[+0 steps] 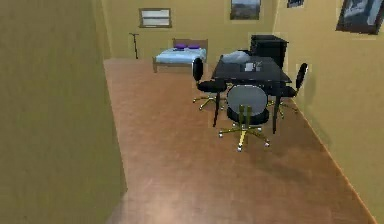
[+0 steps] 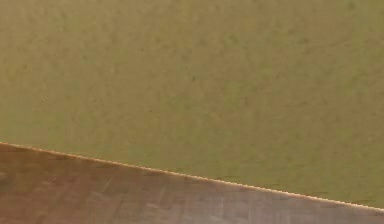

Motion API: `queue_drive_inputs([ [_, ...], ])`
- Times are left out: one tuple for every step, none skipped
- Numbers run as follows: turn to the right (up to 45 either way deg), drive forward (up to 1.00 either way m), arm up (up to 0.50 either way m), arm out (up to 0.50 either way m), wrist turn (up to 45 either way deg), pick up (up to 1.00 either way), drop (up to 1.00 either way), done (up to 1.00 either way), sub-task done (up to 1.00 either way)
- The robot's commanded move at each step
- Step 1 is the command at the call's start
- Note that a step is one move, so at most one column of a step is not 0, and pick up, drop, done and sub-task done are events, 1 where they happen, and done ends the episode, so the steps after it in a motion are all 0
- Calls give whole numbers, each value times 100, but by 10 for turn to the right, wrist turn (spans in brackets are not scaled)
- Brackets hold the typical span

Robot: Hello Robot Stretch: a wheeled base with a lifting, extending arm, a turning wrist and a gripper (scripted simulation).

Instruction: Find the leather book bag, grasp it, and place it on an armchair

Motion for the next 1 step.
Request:
queue_drive_inputs([
  [0,100,0,0,0,0,0,0,0],
])
